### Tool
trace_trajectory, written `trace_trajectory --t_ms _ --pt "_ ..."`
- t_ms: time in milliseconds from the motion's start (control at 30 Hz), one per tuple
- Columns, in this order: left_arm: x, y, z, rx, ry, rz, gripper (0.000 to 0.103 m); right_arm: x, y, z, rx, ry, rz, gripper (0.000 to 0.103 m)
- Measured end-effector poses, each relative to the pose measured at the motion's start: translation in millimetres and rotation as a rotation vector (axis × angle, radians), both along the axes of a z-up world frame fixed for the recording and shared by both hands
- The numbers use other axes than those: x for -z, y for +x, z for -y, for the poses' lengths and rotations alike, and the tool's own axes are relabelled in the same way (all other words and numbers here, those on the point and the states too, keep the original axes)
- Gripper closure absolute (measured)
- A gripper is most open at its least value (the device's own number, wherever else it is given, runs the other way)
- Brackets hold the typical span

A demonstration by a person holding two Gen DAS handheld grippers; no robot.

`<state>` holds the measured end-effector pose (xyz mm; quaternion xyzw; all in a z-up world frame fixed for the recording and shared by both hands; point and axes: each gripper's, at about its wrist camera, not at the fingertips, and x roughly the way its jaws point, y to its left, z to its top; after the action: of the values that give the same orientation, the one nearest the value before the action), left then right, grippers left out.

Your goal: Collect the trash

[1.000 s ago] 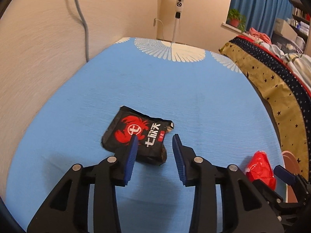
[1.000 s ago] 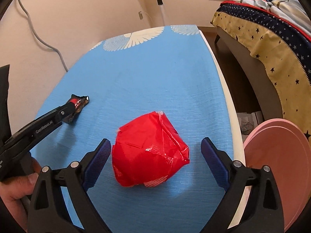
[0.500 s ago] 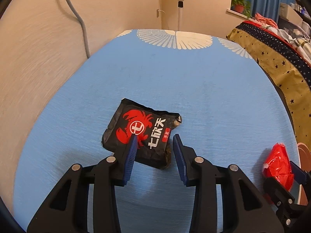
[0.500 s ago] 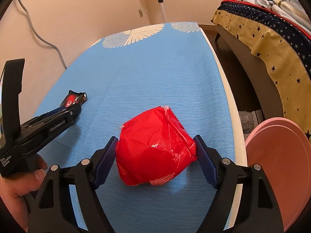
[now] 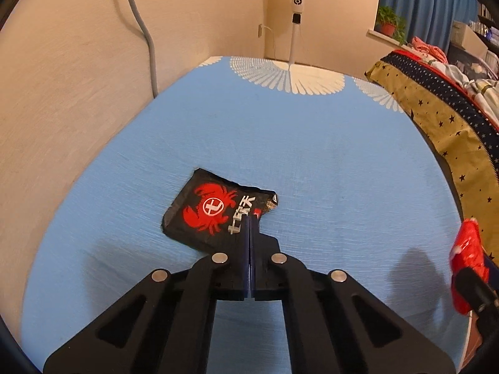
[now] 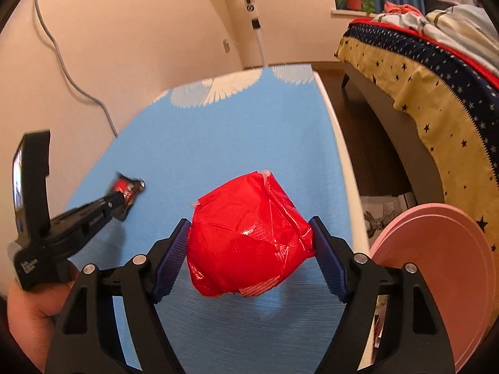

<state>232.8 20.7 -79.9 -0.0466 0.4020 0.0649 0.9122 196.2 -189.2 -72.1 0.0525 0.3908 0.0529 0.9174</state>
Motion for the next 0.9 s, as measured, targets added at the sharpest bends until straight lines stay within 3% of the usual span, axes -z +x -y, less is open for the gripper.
trace_trajectory --t_ms 300,333,367,433,767,900 --pt "-4.9 -14.2 -8.2 -0.002 -0.05 0.024 0.101 -15.3 -23.3 8.4 0.025 0.025 0.028 0.028" --pt "-3.5 -12.6 -7.7 0.003 -0.044 0.017 0.094 -16.1 -25.0 8.0 0.022 0.025 0.029 0.028" --pt "-1.6 -10.4 -6.0 0.01 -0.031 0.009 0.08 -17.1 -26.6 7.2 0.018 0.022 0.031 0.028" --pt "0.0 -6.5 -4.0 0.012 -0.007 0.005 0.065 -19.0 -28.7 7.6 0.012 0.02 0.036 0.028" --pt "15.2 16.0 8.0 0.014 0.102 -0.081 0.066 -22.8 -28.1 9.2 0.002 0.024 0.048 0.028" --pt "14.2 17.0 8.2 0.013 0.112 -0.084 0.078 -23.8 -28.6 11.2 0.005 0.021 0.051 0.028"
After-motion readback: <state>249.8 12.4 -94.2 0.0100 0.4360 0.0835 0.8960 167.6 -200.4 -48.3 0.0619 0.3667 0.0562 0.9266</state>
